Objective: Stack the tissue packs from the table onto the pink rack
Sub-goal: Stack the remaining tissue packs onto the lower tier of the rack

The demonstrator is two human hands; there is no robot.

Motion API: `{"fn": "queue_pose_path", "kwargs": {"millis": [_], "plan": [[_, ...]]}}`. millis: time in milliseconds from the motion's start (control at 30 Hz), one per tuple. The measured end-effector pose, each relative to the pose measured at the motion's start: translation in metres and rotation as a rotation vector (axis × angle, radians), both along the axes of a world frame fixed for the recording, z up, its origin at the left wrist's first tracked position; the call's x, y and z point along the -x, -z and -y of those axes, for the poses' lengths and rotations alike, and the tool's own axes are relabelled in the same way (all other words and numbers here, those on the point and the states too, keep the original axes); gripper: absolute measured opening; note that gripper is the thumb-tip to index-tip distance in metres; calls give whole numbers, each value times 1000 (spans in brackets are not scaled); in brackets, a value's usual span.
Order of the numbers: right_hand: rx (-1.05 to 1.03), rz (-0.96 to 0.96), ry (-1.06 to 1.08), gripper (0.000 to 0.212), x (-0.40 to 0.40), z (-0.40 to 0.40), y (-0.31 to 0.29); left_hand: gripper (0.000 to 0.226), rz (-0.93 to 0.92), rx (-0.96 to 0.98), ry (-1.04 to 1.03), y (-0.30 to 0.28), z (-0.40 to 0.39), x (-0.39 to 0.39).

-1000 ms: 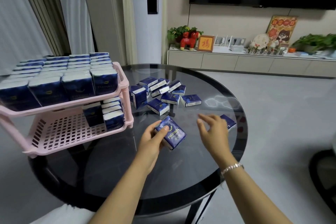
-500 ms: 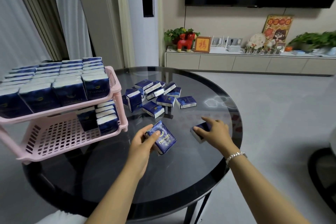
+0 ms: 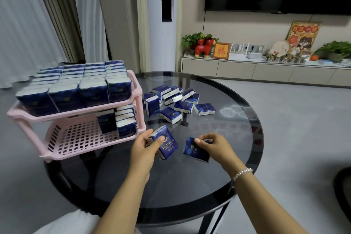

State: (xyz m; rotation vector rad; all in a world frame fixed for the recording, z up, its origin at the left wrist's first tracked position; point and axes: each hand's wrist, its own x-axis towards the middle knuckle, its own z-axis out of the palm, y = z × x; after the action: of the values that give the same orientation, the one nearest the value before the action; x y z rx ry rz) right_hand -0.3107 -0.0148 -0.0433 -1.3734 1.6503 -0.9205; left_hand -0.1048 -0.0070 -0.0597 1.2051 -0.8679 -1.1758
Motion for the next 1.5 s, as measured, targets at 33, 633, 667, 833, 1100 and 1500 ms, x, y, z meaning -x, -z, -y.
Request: {"fn": "queue_pose_path", "kwargs": {"millis": [33, 633, 667, 833, 1100, 1500], "plan": [[7, 61, 5, 21, -3, -2, -2, 49, 9, -5, -18, 0, 0, -4], [219, 262, -553, 28, -104, -23, -6, 84, 206, 55, 170, -25, -36, -71], [230, 233, -581, 32, -106, -22, -5, 88, 229, 57, 175, -25, -37, -75], [107, 146, -764, 74, -109, -9, -9, 85, 350, 57, 279, -25, -43, -101], [108, -74, -898, 70, -115, 4, -25, 105, 810, -13, 363, -19, -56, -116], [212, 176, -720, 64, -146, 11, -23, 58, 612, 83, 146, -21, -36, -143]]}}
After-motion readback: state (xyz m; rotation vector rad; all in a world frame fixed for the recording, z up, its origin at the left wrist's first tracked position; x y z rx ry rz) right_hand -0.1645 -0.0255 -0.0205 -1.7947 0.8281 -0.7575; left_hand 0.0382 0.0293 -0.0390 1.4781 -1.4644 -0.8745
